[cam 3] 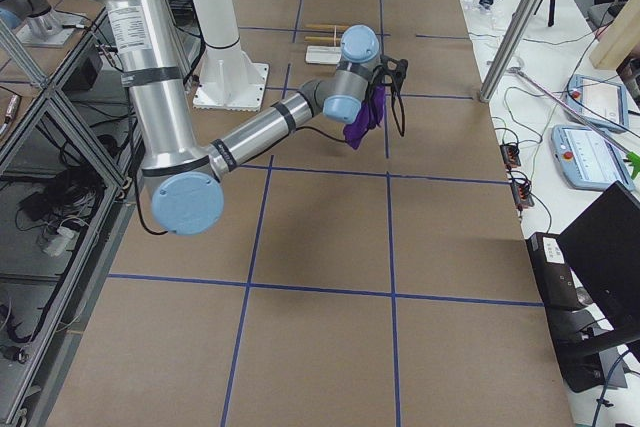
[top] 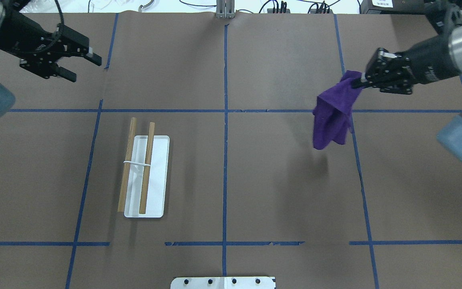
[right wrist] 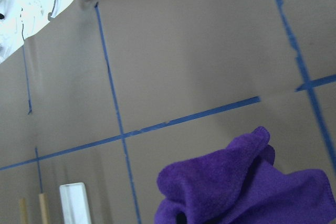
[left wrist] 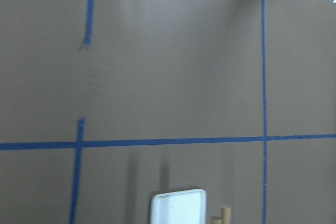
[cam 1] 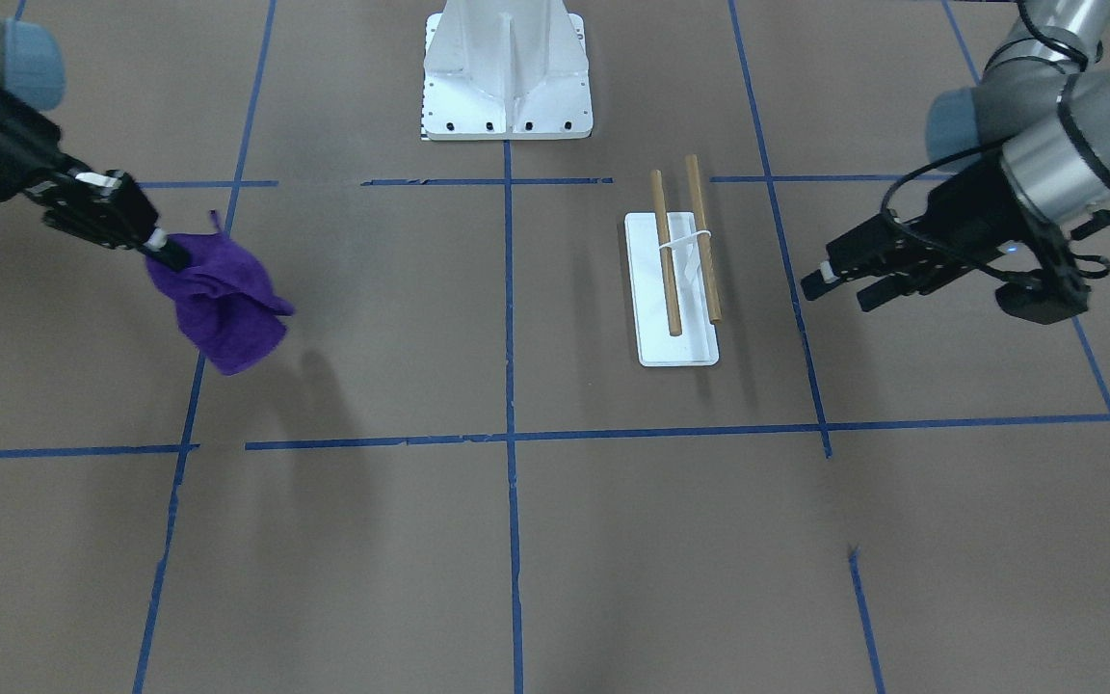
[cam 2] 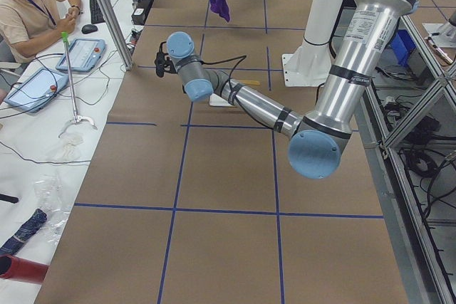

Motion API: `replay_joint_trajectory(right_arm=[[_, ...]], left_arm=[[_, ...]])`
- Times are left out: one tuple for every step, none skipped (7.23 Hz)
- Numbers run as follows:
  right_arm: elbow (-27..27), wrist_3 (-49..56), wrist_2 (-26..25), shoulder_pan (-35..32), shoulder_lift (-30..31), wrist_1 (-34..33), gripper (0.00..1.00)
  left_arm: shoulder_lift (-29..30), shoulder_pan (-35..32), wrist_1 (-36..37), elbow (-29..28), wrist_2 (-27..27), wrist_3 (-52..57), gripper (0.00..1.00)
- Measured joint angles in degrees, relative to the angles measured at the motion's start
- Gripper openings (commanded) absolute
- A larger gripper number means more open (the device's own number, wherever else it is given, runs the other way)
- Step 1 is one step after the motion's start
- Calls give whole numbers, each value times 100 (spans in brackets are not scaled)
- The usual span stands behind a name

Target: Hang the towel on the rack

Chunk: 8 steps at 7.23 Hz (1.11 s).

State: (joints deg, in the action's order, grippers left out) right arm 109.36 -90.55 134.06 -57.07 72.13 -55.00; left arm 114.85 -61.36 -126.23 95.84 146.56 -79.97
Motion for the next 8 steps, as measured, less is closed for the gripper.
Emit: replay_joint_trajectory(right_arm=[[2,-368,-552,508,-695,-663,0],[-2,-869,-1248,1033,-1215,-1088,0],[-2,-1349,-1916,1487,-1541,-1260,0],[-2,-1710,-2470,1856,-1738,-1324,0],[-1,-1920,-2846,2101,-1838,-1347,0],[-1,-2080,-3108,2252,-1900,-1358,0],[0,-2218,-3268,2322,-1930,-1362,0],[1,-2326,-3364,2348,-1956,-1362,0]], left_arm=[[322,307,-38,-99,-4,-877,94],[705,571,-68,-276,-125,-1616,94],[1030,814,-87,-426,-374,-2217,94],[1212,1024,-95,-490,-611,-2598,94],[1283,1138,-127,-507,-737,-2840,93],[1316,1185,-227,-509,-788,-3094,92],[1335,1219,-336,-508,-805,-3329,89],[1345,1268,-397,-502,-811,-3482,86]])
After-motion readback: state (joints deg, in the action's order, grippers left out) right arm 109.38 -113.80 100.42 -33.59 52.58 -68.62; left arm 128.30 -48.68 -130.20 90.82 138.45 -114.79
